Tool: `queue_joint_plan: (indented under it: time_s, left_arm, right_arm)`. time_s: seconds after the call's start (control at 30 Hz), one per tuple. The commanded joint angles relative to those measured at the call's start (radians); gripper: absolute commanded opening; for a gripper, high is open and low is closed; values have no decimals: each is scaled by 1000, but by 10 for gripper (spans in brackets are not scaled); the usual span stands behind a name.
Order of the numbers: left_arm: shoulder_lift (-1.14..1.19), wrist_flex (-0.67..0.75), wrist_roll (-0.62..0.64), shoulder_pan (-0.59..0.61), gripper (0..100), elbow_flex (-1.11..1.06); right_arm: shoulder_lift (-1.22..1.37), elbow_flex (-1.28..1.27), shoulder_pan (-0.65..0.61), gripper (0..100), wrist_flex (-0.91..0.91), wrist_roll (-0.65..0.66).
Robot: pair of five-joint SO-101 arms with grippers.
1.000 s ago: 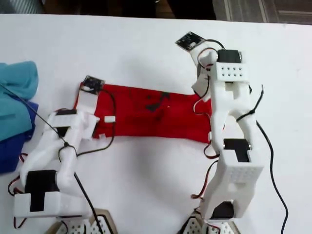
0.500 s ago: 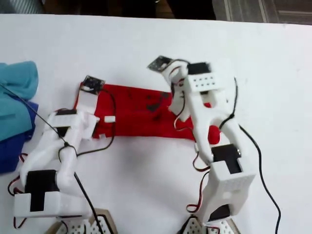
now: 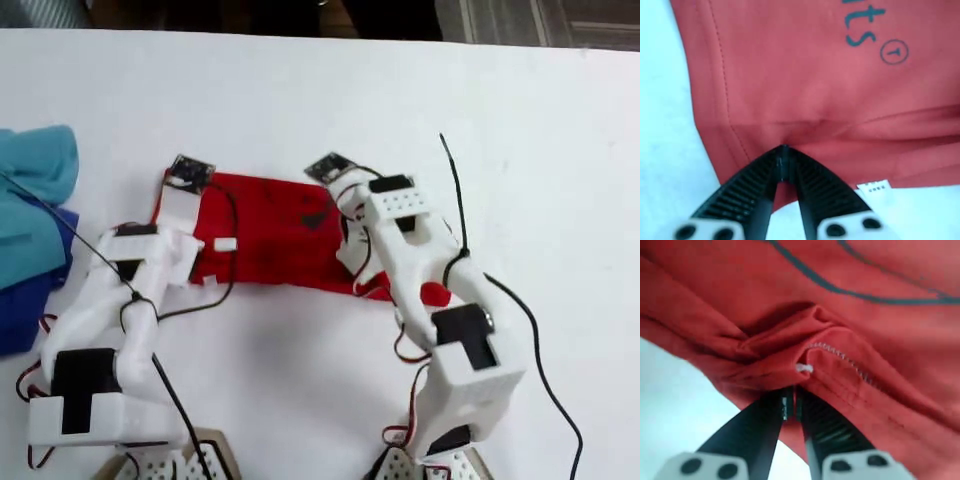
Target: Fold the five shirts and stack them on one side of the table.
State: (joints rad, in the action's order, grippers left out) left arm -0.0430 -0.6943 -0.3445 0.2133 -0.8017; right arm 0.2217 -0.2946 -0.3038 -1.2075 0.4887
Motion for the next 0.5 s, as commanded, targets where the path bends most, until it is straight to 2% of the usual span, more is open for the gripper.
queue_joint_plan:
  time_s: [0.0,0.2,0.33,0.47]
  left_arm:
    - [-14,23,9,5,24,1]
    - [-26,3,18,32,24,22]
    - [-97,-89,101,153,24,114]
    - [-149,-181,176,261,24,189]
  right_arm:
    - [-131,11,5,19,8,-6]
    - [-246,114,-51,19,-22,-23]
    - [-222,123,-157,19,-25,-114]
    - [-140,129,-242,19,19,-137]
